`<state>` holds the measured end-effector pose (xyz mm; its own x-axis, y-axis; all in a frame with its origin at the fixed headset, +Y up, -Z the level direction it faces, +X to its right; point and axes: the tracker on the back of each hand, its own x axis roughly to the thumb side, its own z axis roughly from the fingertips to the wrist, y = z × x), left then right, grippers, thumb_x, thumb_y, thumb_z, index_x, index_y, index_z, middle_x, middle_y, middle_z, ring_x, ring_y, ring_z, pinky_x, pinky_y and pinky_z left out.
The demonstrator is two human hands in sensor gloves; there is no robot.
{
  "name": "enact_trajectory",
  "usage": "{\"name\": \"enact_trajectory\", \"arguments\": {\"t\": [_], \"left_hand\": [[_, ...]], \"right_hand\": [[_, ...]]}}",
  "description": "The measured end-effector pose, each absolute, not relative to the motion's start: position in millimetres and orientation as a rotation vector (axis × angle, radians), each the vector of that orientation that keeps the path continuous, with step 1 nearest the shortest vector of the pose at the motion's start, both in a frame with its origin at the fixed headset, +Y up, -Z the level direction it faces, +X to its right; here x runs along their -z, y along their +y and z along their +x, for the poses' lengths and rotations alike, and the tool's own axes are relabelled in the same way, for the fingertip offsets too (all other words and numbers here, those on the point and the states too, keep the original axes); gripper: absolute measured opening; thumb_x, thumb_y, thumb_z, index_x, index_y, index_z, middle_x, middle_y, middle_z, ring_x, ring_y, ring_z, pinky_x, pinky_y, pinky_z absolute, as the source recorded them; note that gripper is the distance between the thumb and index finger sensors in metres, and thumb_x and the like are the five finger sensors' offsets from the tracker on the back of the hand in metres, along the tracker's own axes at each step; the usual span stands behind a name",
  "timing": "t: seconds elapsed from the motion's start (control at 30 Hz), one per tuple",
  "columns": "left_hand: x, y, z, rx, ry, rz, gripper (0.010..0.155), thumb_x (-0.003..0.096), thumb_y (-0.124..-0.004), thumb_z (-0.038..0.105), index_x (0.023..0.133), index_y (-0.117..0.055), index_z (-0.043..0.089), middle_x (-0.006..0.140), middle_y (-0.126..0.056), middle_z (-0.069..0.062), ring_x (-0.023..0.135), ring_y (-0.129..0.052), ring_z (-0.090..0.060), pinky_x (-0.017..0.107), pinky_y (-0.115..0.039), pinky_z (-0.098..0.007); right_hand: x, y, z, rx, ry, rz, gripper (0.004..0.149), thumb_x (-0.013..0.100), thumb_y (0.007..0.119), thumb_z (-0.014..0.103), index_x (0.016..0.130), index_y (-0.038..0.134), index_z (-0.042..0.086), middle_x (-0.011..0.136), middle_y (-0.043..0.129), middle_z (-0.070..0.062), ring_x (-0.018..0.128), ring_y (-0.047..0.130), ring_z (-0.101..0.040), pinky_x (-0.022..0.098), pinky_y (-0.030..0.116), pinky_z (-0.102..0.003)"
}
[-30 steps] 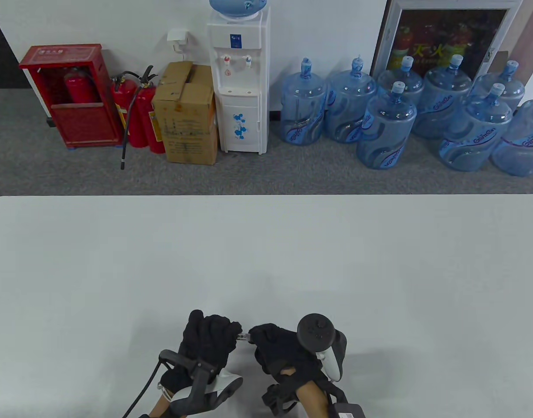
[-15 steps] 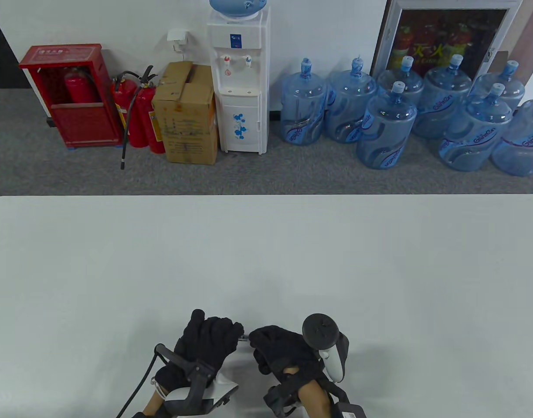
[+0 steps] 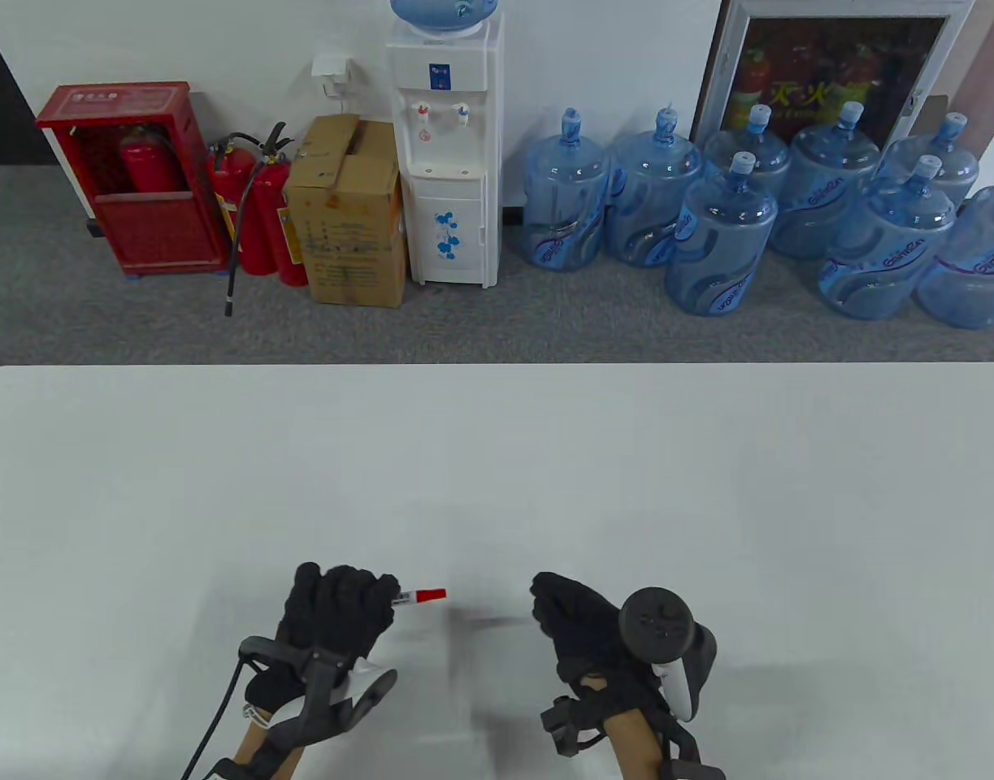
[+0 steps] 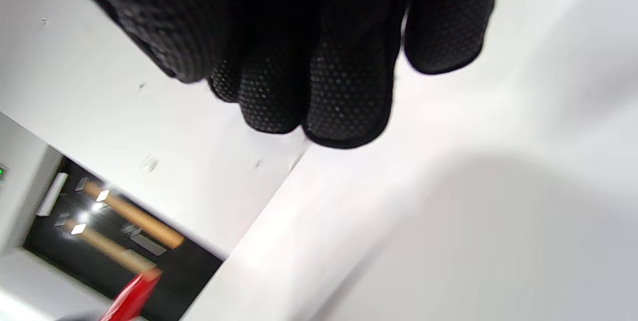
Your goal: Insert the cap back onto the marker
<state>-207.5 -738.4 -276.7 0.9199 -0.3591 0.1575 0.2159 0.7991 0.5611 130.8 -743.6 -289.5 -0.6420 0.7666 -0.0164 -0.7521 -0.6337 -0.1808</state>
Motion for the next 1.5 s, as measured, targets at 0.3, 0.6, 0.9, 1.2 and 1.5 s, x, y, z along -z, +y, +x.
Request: {"name": "enact_trajectory", "arguments": {"t": [0.3, 0.6, 0.9, 1.2, 1.5], "left_hand": [[305, -742, -282, 0.341, 0.231, 0.313, 0.046, 0.0416, -0.079, 0.051, 0.086, -0.085, 0.040, 0.081, -0.098, 0.003, 0.057, -0.108, -0.022, 0.060, -0.077, -0.056], [313, -742, -342, 0.280, 0.484, 0.140, 0.046, 0.0400, -0.086, 0.046, 0.084, -0.090, 0.034, 0.078, -0.102, 0.002, 0.061, -0.109, -0.026, 0.061, -0.075, -0.057], [320, -750, -359, 0.303, 0.537, 0.057, 0.046, 0.0391, -0.087, 0.049, 0.083, -0.091, 0.035, 0.075, -0.104, 0.004, 0.058, -0.109, -0.024, 0.059, -0.076, -0.054], [321, -750, -355, 0.367, 0.542, 0.019, 0.047, 0.0388, -0.087, 0.050, 0.083, -0.091, 0.035, 0.074, -0.105, 0.005, 0.057, -0.110, -0.022, 0.058, -0.078, -0.053], [319, -746, -352, 0.400, 0.538, -0.036, 0.047, 0.0395, -0.087, 0.052, 0.083, -0.090, 0.036, 0.074, -0.106, 0.008, 0.058, -0.111, -0.020, 0.058, -0.079, -0.051]], "right_hand": [[274, -730, 165, -2.834, -0.422, -0.266, 0.068, 0.042, 0.061, 0.061, 0.105, 0.055, 0.035, 0.115, 0.059, 0.005, 0.108, 0.059, -0.022, 0.074, 0.052, -0.057], [275, -737, 160, -2.890, -0.308, -0.249, 0.072, 0.042, 0.059, 0.063, 0.107, 0.046, 0.036, 0.119, 0.041, 0.005, 0.110, 0.038, -0.022, 0.074, 0.037, -0.057], [275, -738, 160, -2.869, -0.279, -0.266, 0.072, 0.042, 0.059, 0.063, 0.108, 0.045, 0.035, 0.119, 0.039, 0.004, 0.111, 0.037, -0.023, 0.073, 0.036, -0.058], [275, -738, 156, -2.871, -0.265, -0.236, 0.072, 0.042, 0.059, 0.063, 0.108, 0.045, 0.035, 0.119, 0.039, 0.004, 0.111, 0.037, -0.023, 0.073, 0.036, -0.058], [275, -739, 155, -2.872, -0.252, -0.227, 0.072, 0.042, 0.060, 0.063, 0.108, 0.045, 0.035, 0.119, 0.040, 0.005, 0.111, 0.037, -0.023, 0.073, 0.036, -0.059]]}}
